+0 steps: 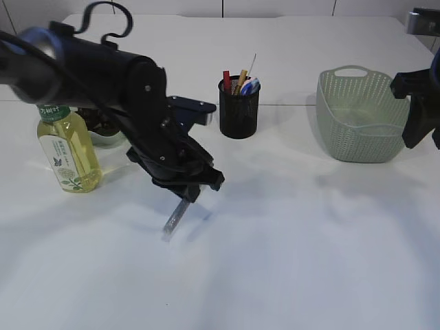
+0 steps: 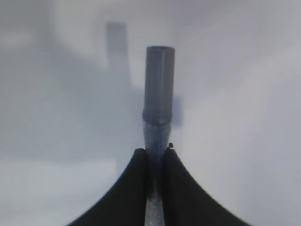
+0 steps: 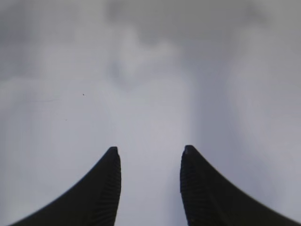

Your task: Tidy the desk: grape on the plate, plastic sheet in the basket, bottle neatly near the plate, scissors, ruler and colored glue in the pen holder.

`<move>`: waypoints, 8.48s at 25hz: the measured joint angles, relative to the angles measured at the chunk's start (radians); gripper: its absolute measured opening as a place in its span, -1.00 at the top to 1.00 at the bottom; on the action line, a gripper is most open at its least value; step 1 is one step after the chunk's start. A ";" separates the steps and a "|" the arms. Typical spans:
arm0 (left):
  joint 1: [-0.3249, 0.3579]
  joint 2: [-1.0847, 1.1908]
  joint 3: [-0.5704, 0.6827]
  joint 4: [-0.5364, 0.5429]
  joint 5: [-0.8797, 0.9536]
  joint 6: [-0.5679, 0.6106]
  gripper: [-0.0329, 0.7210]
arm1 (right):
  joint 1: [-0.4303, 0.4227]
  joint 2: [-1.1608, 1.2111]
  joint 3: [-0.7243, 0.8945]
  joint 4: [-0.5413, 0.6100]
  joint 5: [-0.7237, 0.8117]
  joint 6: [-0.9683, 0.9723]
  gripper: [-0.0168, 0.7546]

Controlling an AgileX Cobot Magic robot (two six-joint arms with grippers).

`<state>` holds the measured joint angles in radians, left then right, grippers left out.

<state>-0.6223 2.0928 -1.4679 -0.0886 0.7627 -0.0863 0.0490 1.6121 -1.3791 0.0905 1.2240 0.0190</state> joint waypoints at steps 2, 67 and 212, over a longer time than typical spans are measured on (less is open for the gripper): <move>0.000 -0.087 0.096 0.004 -0.154 0.000 0.82 | 0.000 0.000 0.000 0.000 0.000 0.000 0.06; 0.091 0.328 -0.393 0.089 -1.104 0.001 0.81 | 0.000 0.000 0.000 -0.002 -0.060 -0.002 0.06; -0.047 -2.066 0.914 0.042 0.246 0.094 -0.49 | 0.000 -1.625 0.829 0.089 -0.056 -0.276 -0.28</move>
<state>-0.6696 0.0270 -0.5535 -0.0463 1.0090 0.0079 0.0490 -0.0130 -0.5502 0.1795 1.1680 -0.2565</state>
